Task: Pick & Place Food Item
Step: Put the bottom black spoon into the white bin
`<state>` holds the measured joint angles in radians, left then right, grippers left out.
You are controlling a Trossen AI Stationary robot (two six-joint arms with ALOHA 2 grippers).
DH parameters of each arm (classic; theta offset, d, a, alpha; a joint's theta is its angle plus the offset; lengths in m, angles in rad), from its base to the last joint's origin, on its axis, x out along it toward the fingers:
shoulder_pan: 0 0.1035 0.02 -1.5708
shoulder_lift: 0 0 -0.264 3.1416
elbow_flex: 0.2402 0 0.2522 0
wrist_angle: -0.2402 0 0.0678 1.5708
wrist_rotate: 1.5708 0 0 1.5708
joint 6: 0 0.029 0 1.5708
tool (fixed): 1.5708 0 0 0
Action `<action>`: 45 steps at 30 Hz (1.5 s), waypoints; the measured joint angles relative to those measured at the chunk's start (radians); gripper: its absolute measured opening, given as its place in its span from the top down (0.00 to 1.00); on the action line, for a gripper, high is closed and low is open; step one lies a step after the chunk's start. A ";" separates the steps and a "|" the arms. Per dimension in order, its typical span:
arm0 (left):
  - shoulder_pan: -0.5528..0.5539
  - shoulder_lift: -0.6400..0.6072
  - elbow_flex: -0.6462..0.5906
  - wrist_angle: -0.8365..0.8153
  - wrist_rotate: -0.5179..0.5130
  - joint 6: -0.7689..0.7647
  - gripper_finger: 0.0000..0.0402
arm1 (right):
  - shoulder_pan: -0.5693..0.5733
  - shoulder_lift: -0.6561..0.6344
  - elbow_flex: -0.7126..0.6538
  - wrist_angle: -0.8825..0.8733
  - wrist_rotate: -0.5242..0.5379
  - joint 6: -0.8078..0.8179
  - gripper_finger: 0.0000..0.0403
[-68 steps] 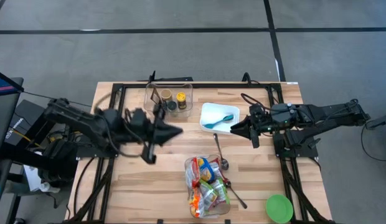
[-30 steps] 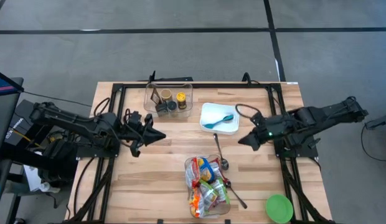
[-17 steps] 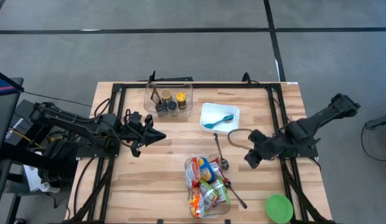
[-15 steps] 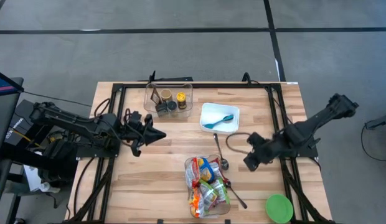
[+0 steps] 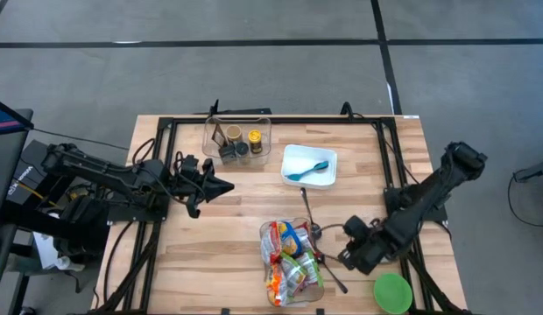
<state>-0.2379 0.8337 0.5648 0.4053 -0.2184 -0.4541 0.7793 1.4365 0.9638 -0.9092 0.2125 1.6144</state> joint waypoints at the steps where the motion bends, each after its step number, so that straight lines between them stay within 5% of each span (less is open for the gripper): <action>1: 0.000 0.000 0.000 0.000 0.000 0.000 1.00 | 0.022 0.013 0.000 0.016 0.026 0.025 0.76; 7: 0.000 0.000 0.000 -0.001 0.000 0.000 1.00 | 0.136 0.088 0.034 0.050 0.167 0.177 0.76; 13: 0.000 0.000 0.000 -0.001 0.001 0.000 1.00 | 0.197 0.227 0.120 0.052 0.261 0.163 0.82; 31: 0.000 0.000 0.000 -0.001 0.002 0.000 1.00 | 0.239 0.467 0.274 0.072 0.289 0.157 0.95; 39: 0.000 0.000 0.000 -0.001 0.005 0.000 1.00 | 0.182 0.459 0.274 0.369 0.286 -0.140 0.99; 45: 0.000 0.000 0.000 -0.001 0.004 0.000 1.00 | 0.138 0.459 0.274 0.409 0.284 -0.185 1.00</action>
<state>-0.2379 0.8341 0.5648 0.4038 -0.2142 -0.4545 0.9174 1.8957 1.2381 -0.5001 0.4965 1.4297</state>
